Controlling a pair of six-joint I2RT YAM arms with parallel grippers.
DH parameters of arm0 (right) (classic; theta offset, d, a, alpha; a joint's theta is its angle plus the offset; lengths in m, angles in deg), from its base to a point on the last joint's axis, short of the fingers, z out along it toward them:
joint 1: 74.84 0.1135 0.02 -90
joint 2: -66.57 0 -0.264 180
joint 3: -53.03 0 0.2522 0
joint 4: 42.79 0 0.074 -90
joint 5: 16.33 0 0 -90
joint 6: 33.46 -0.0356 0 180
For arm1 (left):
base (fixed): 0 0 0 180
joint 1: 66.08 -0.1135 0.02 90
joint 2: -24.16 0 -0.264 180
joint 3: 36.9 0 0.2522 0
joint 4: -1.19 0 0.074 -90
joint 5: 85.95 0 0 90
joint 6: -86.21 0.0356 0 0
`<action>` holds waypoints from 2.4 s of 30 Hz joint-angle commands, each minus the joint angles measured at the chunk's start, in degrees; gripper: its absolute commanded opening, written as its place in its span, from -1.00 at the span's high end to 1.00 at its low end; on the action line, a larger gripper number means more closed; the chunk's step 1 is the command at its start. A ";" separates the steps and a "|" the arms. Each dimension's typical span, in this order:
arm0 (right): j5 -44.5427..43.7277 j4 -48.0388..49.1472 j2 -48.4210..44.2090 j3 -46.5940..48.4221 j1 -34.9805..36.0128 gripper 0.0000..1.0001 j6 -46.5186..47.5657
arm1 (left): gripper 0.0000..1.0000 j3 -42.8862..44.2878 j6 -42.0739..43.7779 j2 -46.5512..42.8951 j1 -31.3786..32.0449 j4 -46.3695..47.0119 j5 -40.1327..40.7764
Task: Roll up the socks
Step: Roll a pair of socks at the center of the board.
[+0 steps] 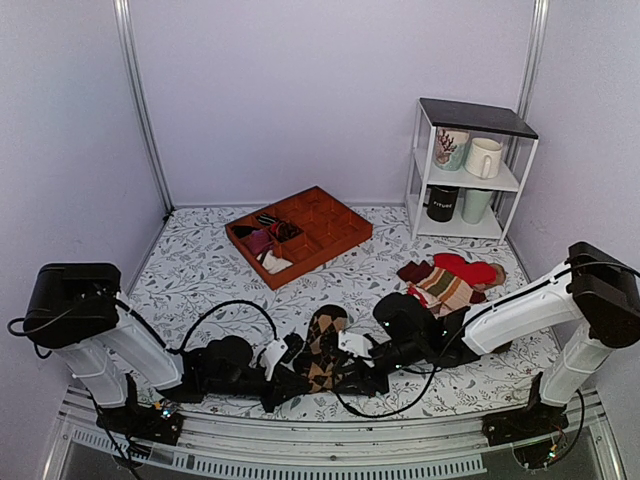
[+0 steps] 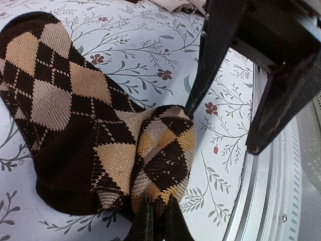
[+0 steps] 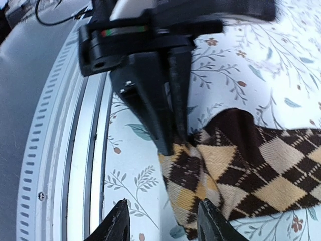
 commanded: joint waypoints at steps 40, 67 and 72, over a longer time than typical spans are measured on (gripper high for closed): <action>6.64 -3.24 18.96 -0.27 -0.72 0.78 -33.19 | 0.04 -2.04 23.52 -16.02 -2.15 -3.90 3.54; 13.97 -1.66 23.23 0.07 -4.76 0.78 -38.58 | 1.00 0.14 26.18 7.49 -2.93 13.28 -9.28; 13.25 -2.26 22.67 0.97 -4.90 0.69 -38.00 | 1.00 1.63 22.48 4.93 -3.56 5.64 -10.69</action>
